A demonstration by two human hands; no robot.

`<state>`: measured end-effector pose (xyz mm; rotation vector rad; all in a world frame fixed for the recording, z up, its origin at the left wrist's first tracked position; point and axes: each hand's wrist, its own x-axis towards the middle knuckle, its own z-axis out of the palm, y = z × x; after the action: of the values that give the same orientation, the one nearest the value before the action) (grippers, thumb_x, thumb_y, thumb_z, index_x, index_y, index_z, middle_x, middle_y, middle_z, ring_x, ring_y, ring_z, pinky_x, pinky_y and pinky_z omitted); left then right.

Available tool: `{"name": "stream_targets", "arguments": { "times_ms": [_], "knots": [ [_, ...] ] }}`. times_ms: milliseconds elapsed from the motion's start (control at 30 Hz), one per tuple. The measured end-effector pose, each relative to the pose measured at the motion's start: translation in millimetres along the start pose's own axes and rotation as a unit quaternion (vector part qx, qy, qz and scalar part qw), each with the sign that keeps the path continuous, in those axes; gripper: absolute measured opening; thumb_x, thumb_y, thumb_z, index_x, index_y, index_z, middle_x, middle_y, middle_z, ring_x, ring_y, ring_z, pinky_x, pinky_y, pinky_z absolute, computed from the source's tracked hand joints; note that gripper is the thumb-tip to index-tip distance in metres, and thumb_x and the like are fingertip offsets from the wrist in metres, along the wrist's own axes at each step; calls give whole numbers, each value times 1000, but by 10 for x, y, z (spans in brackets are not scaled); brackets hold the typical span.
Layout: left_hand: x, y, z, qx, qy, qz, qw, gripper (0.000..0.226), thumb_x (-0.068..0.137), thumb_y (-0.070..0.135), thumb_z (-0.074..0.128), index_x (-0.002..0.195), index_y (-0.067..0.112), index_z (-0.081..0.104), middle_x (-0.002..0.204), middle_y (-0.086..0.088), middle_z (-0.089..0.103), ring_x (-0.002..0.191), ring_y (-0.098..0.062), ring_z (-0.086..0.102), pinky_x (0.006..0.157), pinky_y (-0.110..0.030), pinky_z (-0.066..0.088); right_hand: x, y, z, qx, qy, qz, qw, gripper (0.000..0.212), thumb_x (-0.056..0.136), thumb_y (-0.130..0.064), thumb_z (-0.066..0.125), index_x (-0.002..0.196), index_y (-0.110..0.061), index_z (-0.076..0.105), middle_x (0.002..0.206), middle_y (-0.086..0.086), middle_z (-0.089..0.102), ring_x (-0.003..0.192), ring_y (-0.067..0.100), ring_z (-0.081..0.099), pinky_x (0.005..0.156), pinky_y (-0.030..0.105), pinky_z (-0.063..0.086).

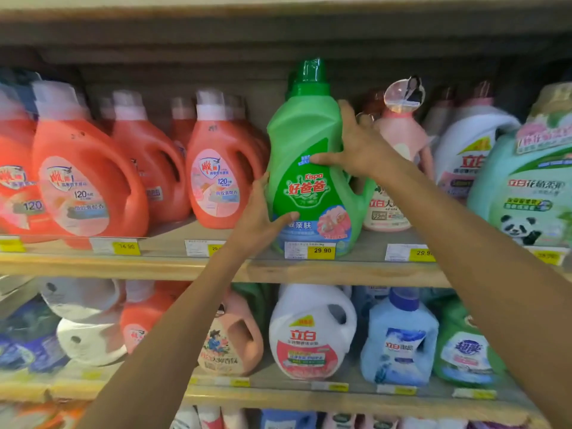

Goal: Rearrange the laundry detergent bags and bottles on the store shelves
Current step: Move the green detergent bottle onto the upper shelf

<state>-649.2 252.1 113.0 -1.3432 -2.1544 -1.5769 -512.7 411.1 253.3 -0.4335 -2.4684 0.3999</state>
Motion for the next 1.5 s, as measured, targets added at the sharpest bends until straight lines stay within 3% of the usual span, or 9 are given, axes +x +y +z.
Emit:
{"name": "stream_targets", "arguments": {
  "times_ms": [167,300,433,533,633,800,900,1033,1500],
  "knots": [
    [10,34,-32,25,-14,-7,1000,106,72,53,77,154,26,15,151,-5,41,141,-21,43,116,-49,39,-58,-2,29,1,18,15,1000,113,78,-51,77,158,-26,1,150,22,28,137,41,34,106,47,41],
    [-35,45,-111,44,-64,-7,997,112,77,47,75,159,15,5,158,-5,36,144,-19,38,119,-45,35,-91,-2,72,-13,16,26,999,111,83,-49,73,158,-27,-6,157,22,17,142,43,24,108,55,40],
    [-102,-10,-233,61,-101,-19,993,116,72,64,74,159,26,6,161,1,35,145,-18,40,117,-47,38,-176,92,78,-43,1,20,999,111,86,-35,74,157,-27,-11,162,19,6,142,49,25,109,58,38],
    [-252,39,-322,99,-116,-28,988,101,78,55,71,157,25,16,158,0,40,140,-20,46,114,-46,41,-377,160,66,-69,-18,9,997,114,82,-35,78,158,-24,-6,164,17,3,143,46,27,116,51,29],
    [-520,276,-381,245,-102,41,963,67,87,31,69,148,18,43,147,-8,50,132,-30,50,108,-42,42,-749,161,74,-80,-91,3,993,94,84,-40,75,156,-22,18,156,18,23,142,39,30,115,42,30],
    [-1070,500,-343,343,-95,73,932,48,90,29,64,137,22,55,139,-2,53,130,-28,46,99,-44,43,-1509,206,365,-118,-178,20,977,80,85,-55,66,152,-34,27,153,8,34,140,32,34,111,49,35],
    [-1326,440,-326,365,-112,44,923,44,92,36,62,134,26,55,136,1,54,129,-27,47,98,-43,43,-1914,175,521,-136,-231,29,963,70,90,-56,60,149,-41,25,155,-3,28,142,25,29,108,43,36],
    [-1645,252,-292,385,-151,10,910,46,92,44,58,134,24,55,136,1,54,127,-28,50,97,-43,45,-2239,176,790,-178,-259,32,949,76,93,-59,52,156,-34,16,160,-2,18,146,24,21,111,42,35],
    [-2453,-456,-626,410,-217,-132,876,51,98,44,55,144,26,46,143,-1,52,130,-30,49,97,-45,46,-2612,31,1606,-169,-349,12,922,73,94,-56,54,155,-30,23,155,4,31,139,29,33,105,43,41]
  ]
}}
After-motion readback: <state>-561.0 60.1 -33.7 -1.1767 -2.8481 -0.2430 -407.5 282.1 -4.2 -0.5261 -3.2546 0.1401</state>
